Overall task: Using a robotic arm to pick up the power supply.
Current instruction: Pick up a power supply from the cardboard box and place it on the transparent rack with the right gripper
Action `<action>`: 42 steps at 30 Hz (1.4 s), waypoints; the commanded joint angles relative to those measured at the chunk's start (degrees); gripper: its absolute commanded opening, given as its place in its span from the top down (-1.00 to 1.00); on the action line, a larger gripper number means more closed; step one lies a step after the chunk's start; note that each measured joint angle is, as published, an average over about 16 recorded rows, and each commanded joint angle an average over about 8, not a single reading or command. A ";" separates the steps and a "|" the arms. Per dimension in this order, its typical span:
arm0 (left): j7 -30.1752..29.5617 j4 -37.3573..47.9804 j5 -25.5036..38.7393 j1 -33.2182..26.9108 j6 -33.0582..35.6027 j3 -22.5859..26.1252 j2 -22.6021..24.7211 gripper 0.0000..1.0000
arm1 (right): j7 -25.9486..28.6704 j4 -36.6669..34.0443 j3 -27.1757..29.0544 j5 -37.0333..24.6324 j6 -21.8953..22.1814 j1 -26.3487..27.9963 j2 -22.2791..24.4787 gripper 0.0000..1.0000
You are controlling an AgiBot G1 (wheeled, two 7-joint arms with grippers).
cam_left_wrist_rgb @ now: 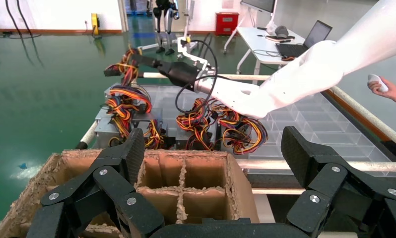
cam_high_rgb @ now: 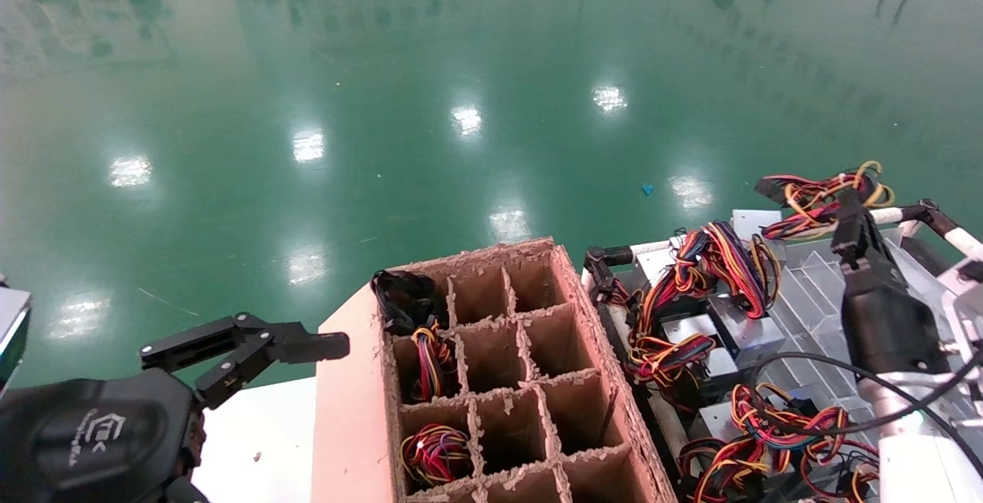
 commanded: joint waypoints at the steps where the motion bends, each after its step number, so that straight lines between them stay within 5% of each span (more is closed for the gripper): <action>1: 0.00 0.00 0.00 0.00 0.00 0.00 0.00 -1.00 | -0.29 -0.05 0.38 0.55 -0.36 -0.48 0.14 1.00; 29: 0.01 0.00 -0.01 0.00 -0.01 0.02 -0.01 -1.00 | 0.35 0.21 1.36 1.97 -0.58 -2.69 2.42 1.00; 42: 0.01 0.00 -0.02 -0.01 -0.01 0.02 -0.01 -1.00 | 0.52 0.60 -2.54 -3.64 6.51 3.76 2.28 1.00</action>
